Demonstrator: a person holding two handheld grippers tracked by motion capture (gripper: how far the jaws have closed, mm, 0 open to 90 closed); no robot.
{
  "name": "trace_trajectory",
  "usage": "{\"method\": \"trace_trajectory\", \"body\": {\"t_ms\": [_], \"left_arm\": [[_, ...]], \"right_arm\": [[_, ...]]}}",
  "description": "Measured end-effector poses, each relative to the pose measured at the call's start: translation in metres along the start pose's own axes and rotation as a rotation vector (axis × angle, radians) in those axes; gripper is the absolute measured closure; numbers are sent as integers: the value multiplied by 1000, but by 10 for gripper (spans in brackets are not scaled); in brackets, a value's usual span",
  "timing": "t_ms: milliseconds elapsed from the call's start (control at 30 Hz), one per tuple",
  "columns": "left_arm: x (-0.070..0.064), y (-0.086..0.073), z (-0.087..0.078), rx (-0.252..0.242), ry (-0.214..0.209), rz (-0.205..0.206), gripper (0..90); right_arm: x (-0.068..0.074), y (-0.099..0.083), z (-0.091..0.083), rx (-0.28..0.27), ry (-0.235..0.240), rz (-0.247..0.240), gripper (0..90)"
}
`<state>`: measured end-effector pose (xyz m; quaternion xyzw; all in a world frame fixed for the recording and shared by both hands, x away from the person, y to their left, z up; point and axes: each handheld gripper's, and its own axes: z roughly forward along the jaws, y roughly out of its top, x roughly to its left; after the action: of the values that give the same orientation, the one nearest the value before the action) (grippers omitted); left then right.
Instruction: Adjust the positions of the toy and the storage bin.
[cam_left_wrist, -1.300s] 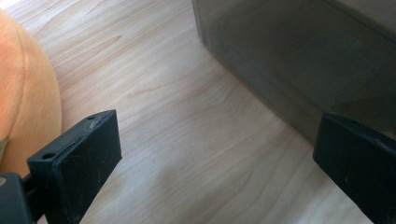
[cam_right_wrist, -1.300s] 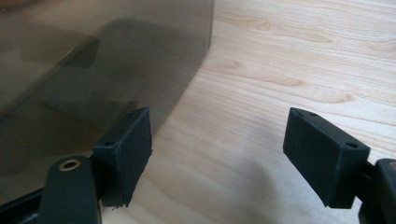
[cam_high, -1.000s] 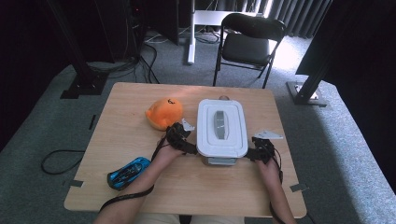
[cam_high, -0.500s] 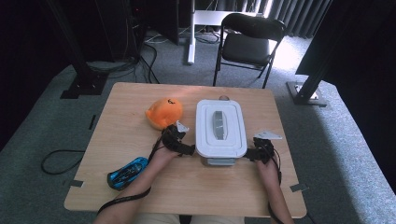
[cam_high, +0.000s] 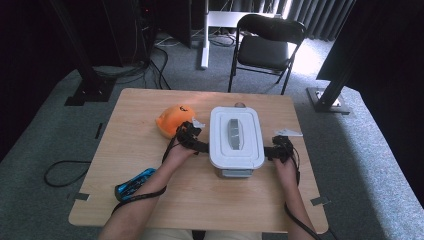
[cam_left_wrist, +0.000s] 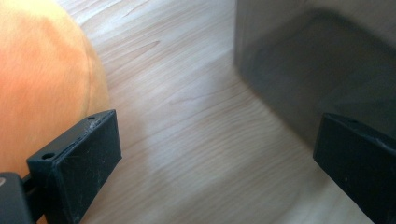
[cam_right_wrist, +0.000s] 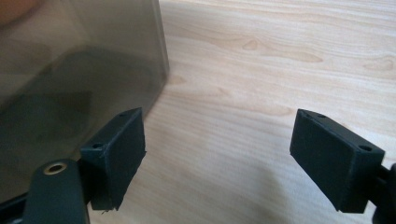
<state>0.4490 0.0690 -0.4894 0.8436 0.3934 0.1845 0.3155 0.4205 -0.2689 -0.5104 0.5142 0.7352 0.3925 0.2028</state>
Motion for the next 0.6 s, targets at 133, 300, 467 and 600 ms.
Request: {"method": "trace_trajectory", "body": {"t_ms": [133, 300, 467, 600], "left_arm": [[0, 2, 2, 2, 0, 4, 15], [-2, 2, 0, 10, 5, 14, 15], [-8, -1, -5, 12, 23, 45, 16], [-13, -5, -11, 11, 26, 65, 16]], "right_arm": [[4, 3, 3, 3, 53, -24, 190], [7, 2, 2, 5, 45, -40, 208], [13, -2, -5, -14, 35, -50, 226], [16, -6, -10, -26, 49, -61, 228]]}}
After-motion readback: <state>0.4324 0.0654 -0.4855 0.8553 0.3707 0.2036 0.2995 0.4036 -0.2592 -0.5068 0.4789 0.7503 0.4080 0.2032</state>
